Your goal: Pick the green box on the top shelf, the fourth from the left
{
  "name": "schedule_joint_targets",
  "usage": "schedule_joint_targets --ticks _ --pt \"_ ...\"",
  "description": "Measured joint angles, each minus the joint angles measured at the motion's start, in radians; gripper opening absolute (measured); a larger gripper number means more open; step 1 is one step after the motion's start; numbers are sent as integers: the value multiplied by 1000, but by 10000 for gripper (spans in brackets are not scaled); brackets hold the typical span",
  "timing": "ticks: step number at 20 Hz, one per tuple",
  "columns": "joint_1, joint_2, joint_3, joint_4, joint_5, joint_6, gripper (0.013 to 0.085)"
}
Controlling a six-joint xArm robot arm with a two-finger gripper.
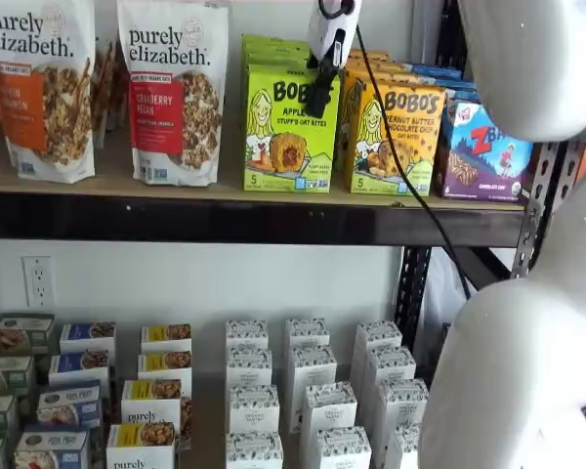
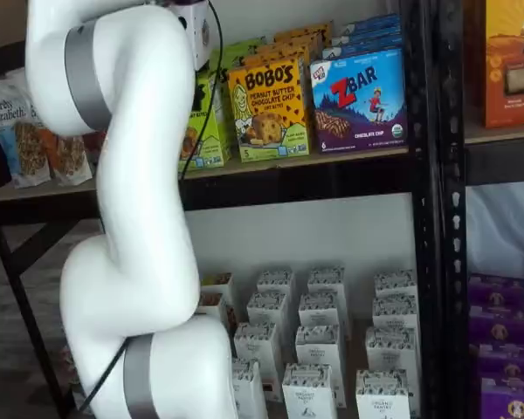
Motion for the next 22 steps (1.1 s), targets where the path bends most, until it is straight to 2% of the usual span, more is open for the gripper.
schedule_joint_targets --ticks 1,3,4,5,12,22 --pt "0 0 0 1 1 0 410" --pt "-1 -1 0 3 2 -1 330" --pt "-2 -2 -1 3 3 -1 330" --pt "-2 -2 -2 3 5 -1 290" --pt "-1 -2 -8 2 20 1 290" --pt "-8 10 -72 21 116 6 290"
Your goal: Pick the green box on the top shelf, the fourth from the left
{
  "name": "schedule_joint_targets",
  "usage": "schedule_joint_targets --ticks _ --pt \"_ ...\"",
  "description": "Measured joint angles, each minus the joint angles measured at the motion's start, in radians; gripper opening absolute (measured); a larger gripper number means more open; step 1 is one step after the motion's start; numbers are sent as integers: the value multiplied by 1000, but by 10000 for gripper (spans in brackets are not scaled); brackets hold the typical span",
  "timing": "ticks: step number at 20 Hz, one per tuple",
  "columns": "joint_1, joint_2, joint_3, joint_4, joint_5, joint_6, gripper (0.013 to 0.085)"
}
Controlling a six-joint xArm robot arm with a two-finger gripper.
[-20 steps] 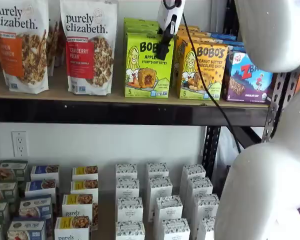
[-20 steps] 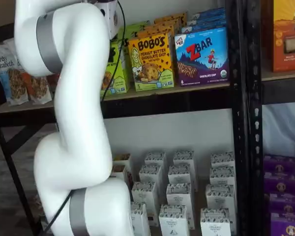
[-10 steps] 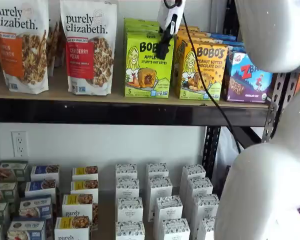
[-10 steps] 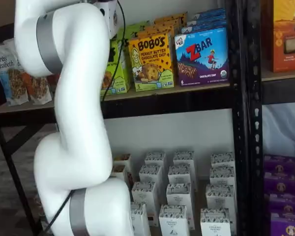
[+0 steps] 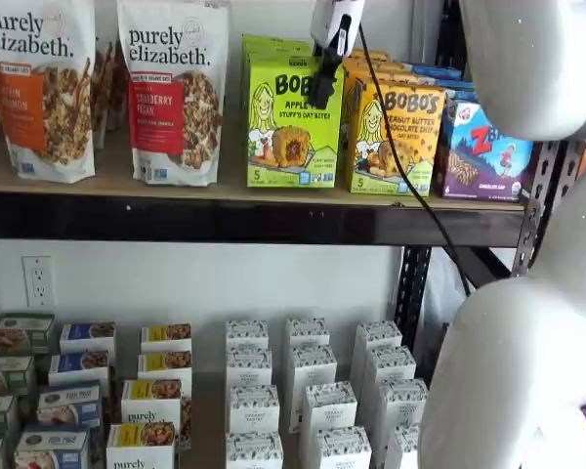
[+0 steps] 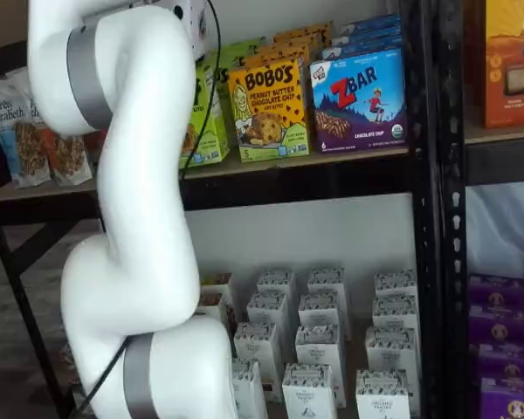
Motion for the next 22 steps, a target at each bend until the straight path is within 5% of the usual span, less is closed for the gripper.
schedule_joint_targets --ticks 13,22 --pt "-10 -65 -2 56 85 16 290" --pt "-30 -169 99 69 76 1 290"
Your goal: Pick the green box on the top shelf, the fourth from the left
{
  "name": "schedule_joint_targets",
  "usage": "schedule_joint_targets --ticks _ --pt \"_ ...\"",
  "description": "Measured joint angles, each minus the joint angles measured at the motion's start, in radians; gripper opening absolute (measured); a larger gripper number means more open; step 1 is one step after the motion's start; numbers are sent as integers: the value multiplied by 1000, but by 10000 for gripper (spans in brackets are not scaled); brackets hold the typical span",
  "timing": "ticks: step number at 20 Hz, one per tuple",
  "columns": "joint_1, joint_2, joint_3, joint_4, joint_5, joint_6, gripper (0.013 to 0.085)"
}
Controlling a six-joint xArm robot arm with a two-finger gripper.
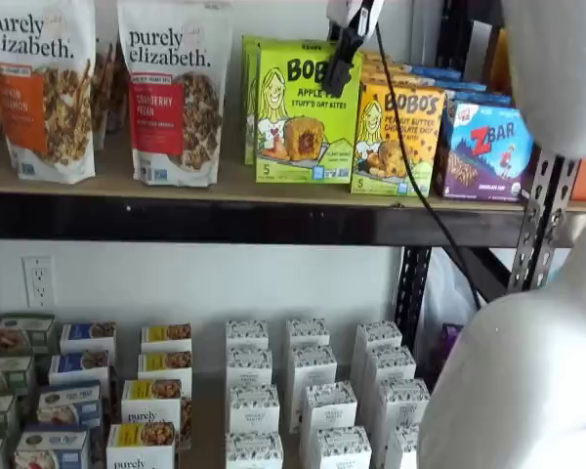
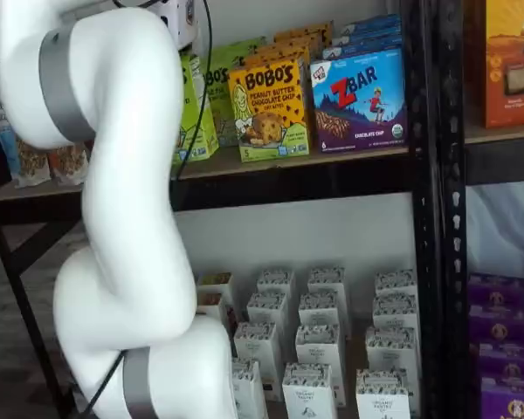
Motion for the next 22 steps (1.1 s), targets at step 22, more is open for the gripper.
schedule_joint_targets --ticks 22 --pt "-107 -189 227 12 1 -110 290"
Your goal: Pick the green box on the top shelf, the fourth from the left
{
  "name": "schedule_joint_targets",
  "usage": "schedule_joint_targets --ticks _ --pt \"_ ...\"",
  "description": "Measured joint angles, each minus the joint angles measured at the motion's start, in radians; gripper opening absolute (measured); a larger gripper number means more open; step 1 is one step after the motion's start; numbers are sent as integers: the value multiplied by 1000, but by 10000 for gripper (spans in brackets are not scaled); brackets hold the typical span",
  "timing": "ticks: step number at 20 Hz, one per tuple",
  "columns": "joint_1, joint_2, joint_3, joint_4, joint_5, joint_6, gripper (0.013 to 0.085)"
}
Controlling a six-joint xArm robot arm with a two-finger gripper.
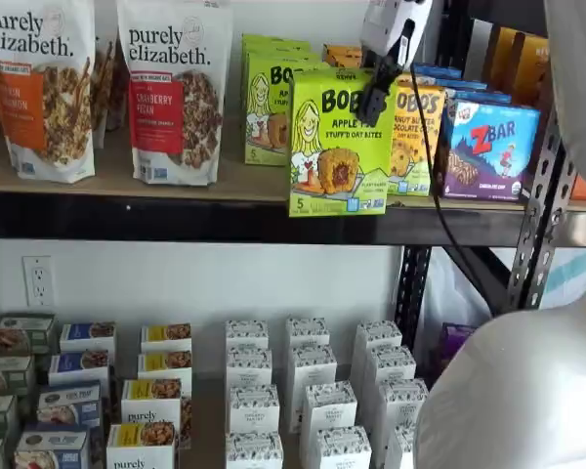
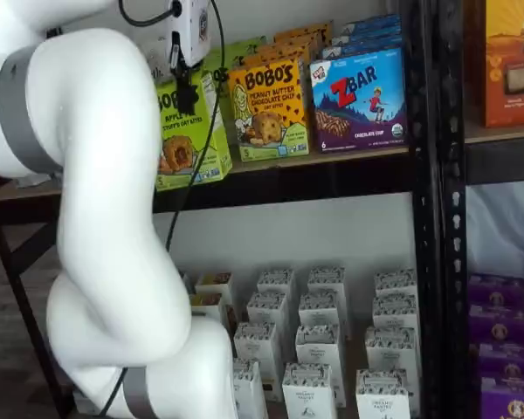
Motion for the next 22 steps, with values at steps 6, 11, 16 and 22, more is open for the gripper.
schedule_joint_targets --ticks 6,11,16,22 --pt "-28 -41 56 1 -1 -31 290" --pt "-41 -66 95 2 -5 -47 290" --pt "-51 -88 130 2 -12 -60 290" --pt "-63 -103 156 4 -17 -74 290"
